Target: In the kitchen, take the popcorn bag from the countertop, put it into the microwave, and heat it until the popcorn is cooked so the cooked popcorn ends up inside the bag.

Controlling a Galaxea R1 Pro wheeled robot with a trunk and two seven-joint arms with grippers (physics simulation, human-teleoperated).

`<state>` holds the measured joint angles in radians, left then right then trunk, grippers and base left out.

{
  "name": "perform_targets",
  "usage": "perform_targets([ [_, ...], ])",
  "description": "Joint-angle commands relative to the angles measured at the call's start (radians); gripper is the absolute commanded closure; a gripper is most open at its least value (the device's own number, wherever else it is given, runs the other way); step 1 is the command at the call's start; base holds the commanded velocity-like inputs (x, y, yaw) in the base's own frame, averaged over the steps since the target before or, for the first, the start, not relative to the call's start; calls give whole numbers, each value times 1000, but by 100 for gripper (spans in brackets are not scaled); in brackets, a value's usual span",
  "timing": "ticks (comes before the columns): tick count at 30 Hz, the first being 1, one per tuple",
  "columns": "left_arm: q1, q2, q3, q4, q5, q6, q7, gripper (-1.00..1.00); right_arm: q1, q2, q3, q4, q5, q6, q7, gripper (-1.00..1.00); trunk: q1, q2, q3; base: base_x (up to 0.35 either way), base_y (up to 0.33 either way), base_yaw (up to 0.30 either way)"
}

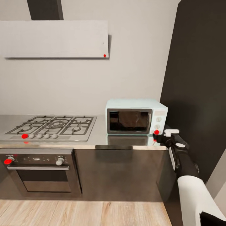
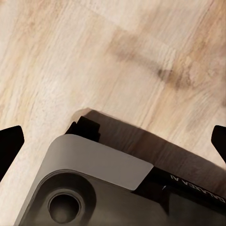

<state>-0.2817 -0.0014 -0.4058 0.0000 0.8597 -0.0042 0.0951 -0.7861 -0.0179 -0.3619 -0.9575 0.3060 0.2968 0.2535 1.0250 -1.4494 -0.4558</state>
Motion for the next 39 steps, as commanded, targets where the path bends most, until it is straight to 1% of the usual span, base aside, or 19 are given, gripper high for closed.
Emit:
perform_targets([
  [1, -1, 0, -8, 0, 7, -1, 3, -100, -1, 1, -3, 6, 10, -3, 9, -100, 0, -1, -1, 0, 0, 0],
  [7, -1, 0, -8, 0, 7, -1, 3, -100, -1, 0, -3, 22, 9, -11, 8, -100, 0, -1, -1, 0, 0, 0],
  [11, -1, 0, -8, 0, 7, -1, 3, -100, -1, -1, -4, 23, 10, -11, -3, -100, 0, -1, -1, 0, 0, 0],
  [12, -1, 0, -8, 0, 7, -1, 3, -100, -1, -1, -4, 23, 10, -12, -3, 100, 0, -1, -1, 0, 0, 0],
  [14, -1, 0, -8, 0, 7, -1, 3, -100, -1, -2, -6, 23, 10, -22, -2, 100, 0, -1, -1, 0, 0, 0],
  [17, -1, 0, -8, 0, 7, -2, 3, -100, -1, -2, -8, 23, 10, -58, -5, 100, 0, -1, -1, 0, 0, 0],
  [19, -1, 0, -8, 0, 7, -2, 3, -100, -1, -2, -10, 24, 9, -55, -2, 100, 0, -1, -1, 0, 0, 0],
  [21, -1, 0, -9, 0, 7, -3, 3, -100, -1, -2, -28, 26, 8, -58, 2, 100, 0, -1, -1, 0, 0, 0],
  [23, -1, -1, -8, 0, 9, -4, 5, -100, -1, -2, -38, 56, 7, -64, -2, 100, 0, -1, -1, 0, 0, 0],
  [24, -1, -1, -8, 0, 10, -3, 7, -100, -2, -3, -42, 87, 9, -66, -4, 100, 0, -1, -1, 18, 0, 0],
  [28, -1, -2, -8, 0, 10, 0, 6, -100, -1, -4, -44, 108, 10, -68, -5, 100, 0, -1, -1, 193, -47, 0],
  [29, -1, -1, -8, 0, 10, -1, 6, -100, -1, -9, -44, 114, 9, -68, -6, 100, 0, -1, -1, 165, -58, 0],
  [35, -1, -1, -8, 0, 13, -3, 7, -100, -1, -22, -45, 121, 9, -68, -6, 100, 0, -1, -1, 43, -13, 0],
  [39, -1, 0, -8, 0, 12, -1, 6, -100, -1, -23, -45, 123, 9, -69, -7, 100, 0, -1, -1, 233, 0, 0],
])
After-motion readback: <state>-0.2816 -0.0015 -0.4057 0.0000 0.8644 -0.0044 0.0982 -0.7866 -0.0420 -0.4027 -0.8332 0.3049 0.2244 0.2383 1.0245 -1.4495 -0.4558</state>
